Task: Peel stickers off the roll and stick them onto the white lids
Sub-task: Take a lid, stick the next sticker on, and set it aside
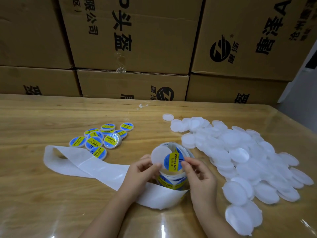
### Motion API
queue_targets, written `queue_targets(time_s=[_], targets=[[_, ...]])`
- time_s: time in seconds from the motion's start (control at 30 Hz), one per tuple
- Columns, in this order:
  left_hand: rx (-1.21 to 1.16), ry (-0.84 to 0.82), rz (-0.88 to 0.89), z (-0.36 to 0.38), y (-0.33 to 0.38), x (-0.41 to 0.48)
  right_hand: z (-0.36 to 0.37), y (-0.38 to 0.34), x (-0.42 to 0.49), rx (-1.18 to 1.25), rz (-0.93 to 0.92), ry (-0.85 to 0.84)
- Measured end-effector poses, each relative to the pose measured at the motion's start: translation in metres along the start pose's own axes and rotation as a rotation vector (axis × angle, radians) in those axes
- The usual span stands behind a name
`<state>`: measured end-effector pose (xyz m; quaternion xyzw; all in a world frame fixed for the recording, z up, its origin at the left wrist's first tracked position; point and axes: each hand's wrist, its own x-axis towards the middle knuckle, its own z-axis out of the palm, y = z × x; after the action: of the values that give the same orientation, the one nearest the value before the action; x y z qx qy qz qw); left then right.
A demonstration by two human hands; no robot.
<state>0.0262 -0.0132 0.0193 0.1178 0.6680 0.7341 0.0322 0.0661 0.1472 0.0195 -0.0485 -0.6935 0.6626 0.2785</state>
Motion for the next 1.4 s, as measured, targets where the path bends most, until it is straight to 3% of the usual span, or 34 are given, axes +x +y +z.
queue_targets(time_s=[0.2,0.47,1.4], targets=[[-0.049,-0.100,-0.080,0.0050,0.0033,-0.0036,-0.0016,0.0035,0.0029,0.009,0.036,0.009],[-0.120,-0.103,-0.125,0.0049,0.0013,-0.0014,-0.0019,0.0068,0.0044,-0.052,0.031,0.012],[-0.079,-0.110,-0.086,0.0060,-0.0005,-0.0019,0.0010,0.0008,0.0014,-0.279,-0.078,-0.044]])
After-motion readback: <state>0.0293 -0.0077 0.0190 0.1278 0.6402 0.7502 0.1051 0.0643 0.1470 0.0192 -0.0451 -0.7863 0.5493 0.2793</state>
